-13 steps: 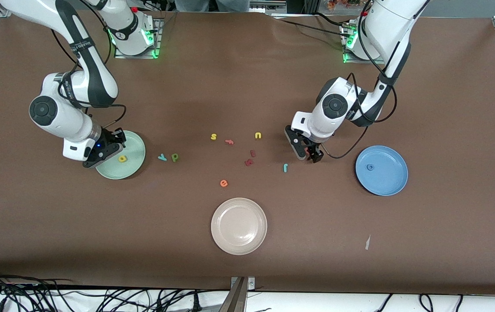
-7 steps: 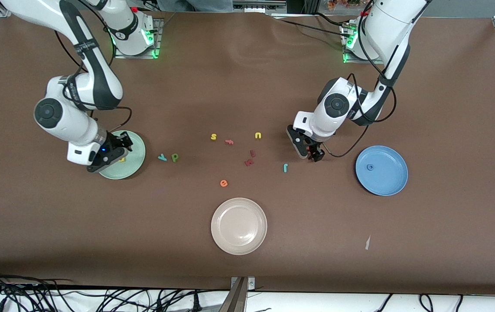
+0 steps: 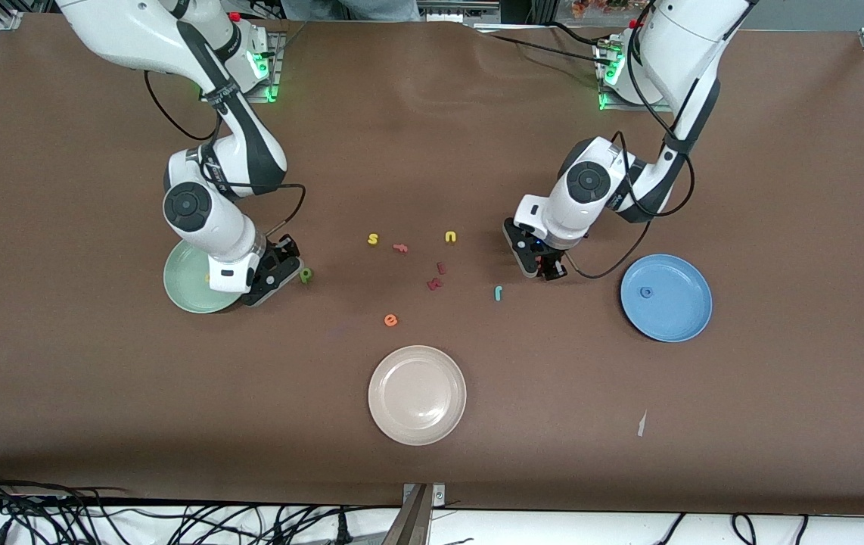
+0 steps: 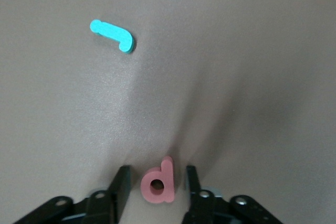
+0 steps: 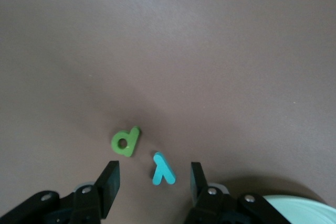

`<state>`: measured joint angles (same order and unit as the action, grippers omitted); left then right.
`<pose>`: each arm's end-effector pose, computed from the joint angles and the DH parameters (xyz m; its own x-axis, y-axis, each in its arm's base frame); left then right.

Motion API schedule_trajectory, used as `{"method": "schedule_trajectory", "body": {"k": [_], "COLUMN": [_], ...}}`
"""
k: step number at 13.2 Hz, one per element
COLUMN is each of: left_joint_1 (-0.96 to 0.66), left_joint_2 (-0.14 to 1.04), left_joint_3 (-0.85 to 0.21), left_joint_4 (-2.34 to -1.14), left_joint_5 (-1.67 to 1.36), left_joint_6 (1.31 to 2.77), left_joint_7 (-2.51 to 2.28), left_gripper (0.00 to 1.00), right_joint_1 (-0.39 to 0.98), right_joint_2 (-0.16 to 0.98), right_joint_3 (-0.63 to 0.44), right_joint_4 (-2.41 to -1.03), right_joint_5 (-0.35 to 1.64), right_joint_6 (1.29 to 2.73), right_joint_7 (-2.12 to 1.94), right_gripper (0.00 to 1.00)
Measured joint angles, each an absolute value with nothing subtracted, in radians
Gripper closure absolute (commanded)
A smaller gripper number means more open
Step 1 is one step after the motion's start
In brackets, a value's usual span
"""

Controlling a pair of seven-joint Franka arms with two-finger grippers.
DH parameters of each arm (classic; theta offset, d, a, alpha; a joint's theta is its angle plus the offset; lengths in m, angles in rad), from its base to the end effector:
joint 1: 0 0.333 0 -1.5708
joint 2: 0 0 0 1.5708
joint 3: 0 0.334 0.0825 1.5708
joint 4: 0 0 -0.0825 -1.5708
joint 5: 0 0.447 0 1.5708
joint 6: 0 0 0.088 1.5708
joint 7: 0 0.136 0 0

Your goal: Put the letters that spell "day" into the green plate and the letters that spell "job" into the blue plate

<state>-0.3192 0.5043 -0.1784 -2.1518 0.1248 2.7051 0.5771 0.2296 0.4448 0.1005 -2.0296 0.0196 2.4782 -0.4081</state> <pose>0.5329 -0.3000 0.1023 0.3963 -0.9157 0.0663 -0.9174 -0.3978 -0.0116 0.6131 0.2114 0.1647 0.7566 0.6533 0.0265 0.6538 -0.7551 -0.0488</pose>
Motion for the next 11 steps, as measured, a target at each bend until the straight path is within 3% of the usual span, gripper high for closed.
{"method": "schedule_trajectory", "body": {"k": [1, 7, 11], "left_joint_1": [-0.319, -0.249, -0.116], "left_joint_2": [0.503, 0.501, 0.456], "left_joint_3": [-0.18, -0.171, -0.17], "left_joint_4": [-2.152, -2.14, -1.993], "left_joint_5": [0.125, 0.126, 0.127], "left_joint_6": [2.705, 2.697, 2.39], "left_joint_7": [0.577, 0.578, 0.581], "left_gripper": [1.0, 1.0, 1.0], "right_joint_1": [0.226, 0.225, 0.225], "right_joint_2": [0.453, 0.467, 0.467], "right_joint_3": [0.098, 0.095, 0.095], "right_joint_4": [-2.039, -2.151, -2.171], "right_joint_5": [0.019, 0.019, 0.019], "right_joint_6": [2.504, 2.641, 2.661], "right_joint_7": [-0.41, -0.41, -0.41], "right_gripper": [0.37, 0.37, 0.42]}}
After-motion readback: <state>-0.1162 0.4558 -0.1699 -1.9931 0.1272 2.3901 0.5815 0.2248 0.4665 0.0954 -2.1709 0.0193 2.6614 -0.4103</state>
